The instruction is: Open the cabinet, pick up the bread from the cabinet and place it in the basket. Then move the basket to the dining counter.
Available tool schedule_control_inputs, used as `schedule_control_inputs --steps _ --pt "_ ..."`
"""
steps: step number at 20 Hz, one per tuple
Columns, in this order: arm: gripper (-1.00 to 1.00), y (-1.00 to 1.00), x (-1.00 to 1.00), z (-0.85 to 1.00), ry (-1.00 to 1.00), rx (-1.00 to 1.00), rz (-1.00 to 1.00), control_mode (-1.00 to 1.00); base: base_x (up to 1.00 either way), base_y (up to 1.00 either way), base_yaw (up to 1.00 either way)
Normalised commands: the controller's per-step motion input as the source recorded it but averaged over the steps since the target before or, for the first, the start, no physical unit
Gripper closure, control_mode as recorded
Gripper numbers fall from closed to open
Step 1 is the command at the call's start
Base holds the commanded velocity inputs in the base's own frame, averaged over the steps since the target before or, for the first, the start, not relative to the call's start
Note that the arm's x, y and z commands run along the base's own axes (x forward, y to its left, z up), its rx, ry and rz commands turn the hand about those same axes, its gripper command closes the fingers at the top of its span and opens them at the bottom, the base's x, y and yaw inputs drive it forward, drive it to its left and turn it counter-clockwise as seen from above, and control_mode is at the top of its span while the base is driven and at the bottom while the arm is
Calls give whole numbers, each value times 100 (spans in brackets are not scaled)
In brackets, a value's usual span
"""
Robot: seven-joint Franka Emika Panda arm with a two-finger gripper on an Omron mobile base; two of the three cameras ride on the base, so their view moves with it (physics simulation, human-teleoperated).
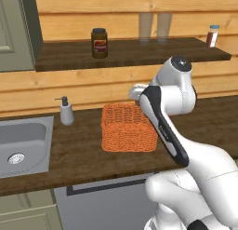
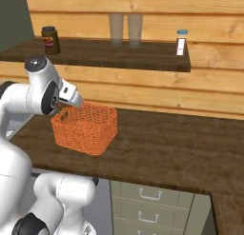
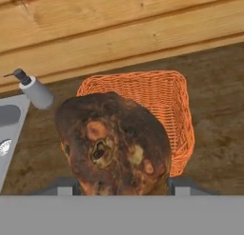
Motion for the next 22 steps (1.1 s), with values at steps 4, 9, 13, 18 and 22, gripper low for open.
schedule_control_inputs --steps 4,9,13,18,22 --pt "100 0 82 -91 13 1 0 -100 0 0 0" --pt "100 21 96 -67 9 0 0 -100 0 0 0" --pt "100 23 86 -59 0 0 0 -100 0 0 0" --pt "100 6 86 -47 1 0 0 -100 0 0 0" --pt "100 0 28 -40 10 0 0 -100 0 0 0"
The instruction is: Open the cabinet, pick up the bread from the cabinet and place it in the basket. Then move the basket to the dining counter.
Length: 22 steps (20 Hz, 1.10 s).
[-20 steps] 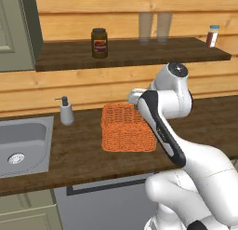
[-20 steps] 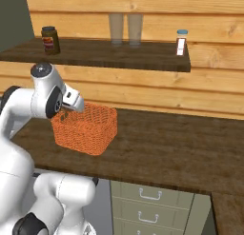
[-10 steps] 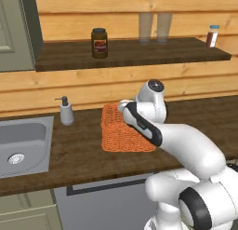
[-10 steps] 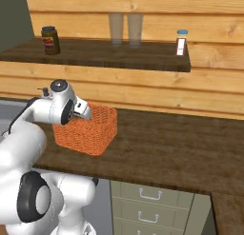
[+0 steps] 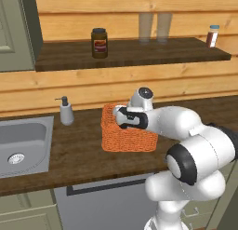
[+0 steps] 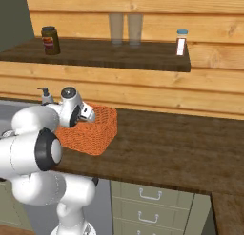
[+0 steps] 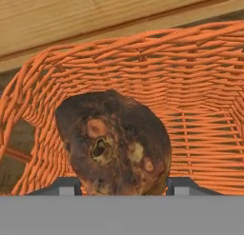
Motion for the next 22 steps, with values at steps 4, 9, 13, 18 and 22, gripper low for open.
schedule_control_inputs --steps 4,9,13,18,22 --pt "100 0 47 -38 7 -2 0 -100 0 0 0" --pt "100 0 24 -26 0 -4 0 -100 0 0 0" --pt "100 0 5 -24 0 -5 0 -100 0 0 0" --pt "100 0 9 -4 0 -2 0 -100 0 0 0" --pt "-100 0 2 0 3 -2 0 -100 0 0 0"
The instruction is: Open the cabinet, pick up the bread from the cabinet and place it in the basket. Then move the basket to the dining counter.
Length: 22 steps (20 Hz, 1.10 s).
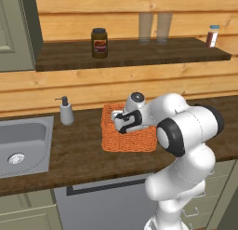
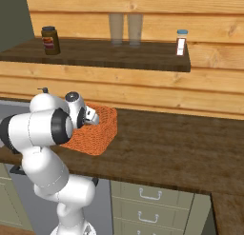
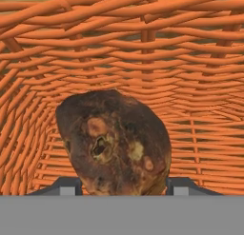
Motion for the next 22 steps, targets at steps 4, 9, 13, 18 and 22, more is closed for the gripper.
schedule_control_inputs --steps 4,9,13,18,22 --pt "-100 0 14 -1 6 -2 1 -100 0 0 0" --pt "-100 0 12 0 1 -1 4 -100 0 0 0" --pt "-100 0 4 0 0 0 6 -100 0 0 0" --pt "-100 1 -92 5 -5 -1 12 -100 0 0 0" --pt "-100 8 -80 62 -5 -7 11 -100 0 0 0"
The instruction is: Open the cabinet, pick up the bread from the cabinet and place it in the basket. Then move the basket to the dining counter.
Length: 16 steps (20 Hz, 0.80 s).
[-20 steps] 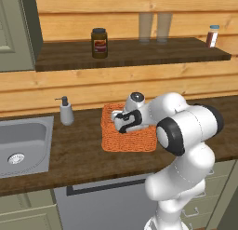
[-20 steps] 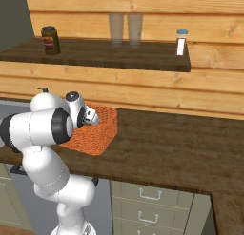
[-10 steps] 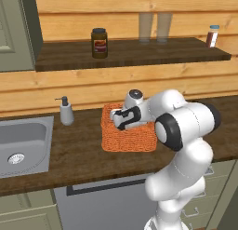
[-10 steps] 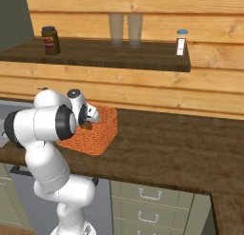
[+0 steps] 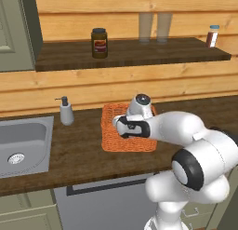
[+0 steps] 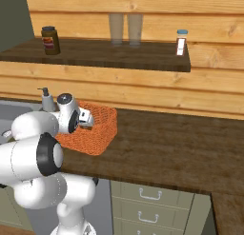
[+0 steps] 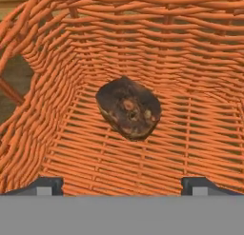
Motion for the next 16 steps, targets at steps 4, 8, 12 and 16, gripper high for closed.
schedule_control_inputs --steps 4,8,12,16 --pt "-100 17 -24 75 3 -14 20 -100 0 0 0" --pt "-100 28 -12 3 13 -27 28 -100 0 0 0" --pt "-100 32 0 -9 16 -32 34 -100 0 0 0" --pt "-100 24 5 7 7 -22 29 -100 0 0 0"
